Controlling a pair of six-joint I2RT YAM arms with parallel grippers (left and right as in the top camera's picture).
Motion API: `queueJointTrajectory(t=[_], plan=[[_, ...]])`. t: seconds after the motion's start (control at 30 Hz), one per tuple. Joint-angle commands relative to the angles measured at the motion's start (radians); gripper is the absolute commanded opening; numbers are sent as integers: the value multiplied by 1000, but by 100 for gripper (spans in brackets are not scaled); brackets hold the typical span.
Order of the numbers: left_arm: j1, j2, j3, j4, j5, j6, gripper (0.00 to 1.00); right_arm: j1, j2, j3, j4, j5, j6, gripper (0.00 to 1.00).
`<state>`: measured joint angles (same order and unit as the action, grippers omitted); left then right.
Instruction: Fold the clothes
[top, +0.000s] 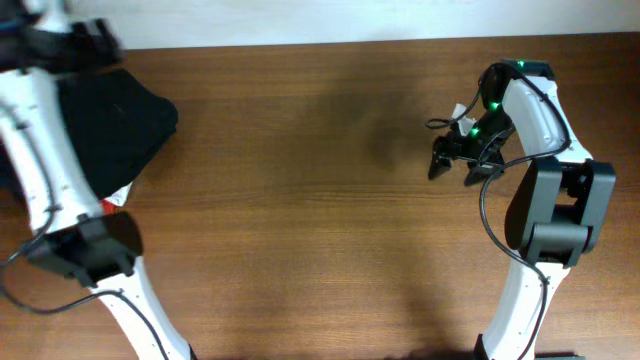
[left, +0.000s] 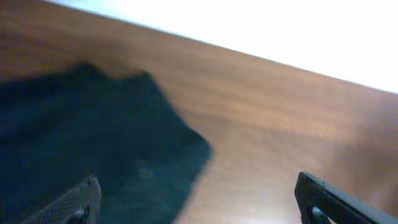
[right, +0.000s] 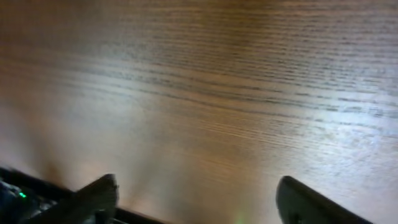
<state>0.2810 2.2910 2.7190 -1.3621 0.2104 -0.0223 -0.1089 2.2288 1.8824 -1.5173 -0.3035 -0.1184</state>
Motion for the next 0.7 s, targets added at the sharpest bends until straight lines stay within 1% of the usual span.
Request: queueJointTrajectory(t=[0.0, 0.17, 0.2, 0.3, 0.37, 0.43, 0.53, 0.67], plan=[[-116, -11, -136, -10, 14, 8, 99, -3, -12, 14, -3, -6, 0, 99], [-260, -11, -304, -32, 2, 10, 99, -4, -12, 14, -48, 17, 0, 99], [-296, -11, -346, -65, -20, 13, 99, -4, -12, 14, -72, 40, 0, 99], [-342, -11, -381, -154, -77, 12, 99, -5, -12, 14, -125, 53, 0, 99], [-354, -12, -381, -239, -80, 11, 99, -5, -12, 14, -174, 54, 0, 99], [-355, -13, -381, -318, -82, 11, 99, -5, -16, 11, -182, 54, 0, 99], [-355, -30, -407, -327, -84, -15, 99, -5, -45, -29, -182, 54, 0, 99], [-357, -133, -516, -327, -84, -19, 99, -5, -172, -171, -181, 67, 0, 99]])
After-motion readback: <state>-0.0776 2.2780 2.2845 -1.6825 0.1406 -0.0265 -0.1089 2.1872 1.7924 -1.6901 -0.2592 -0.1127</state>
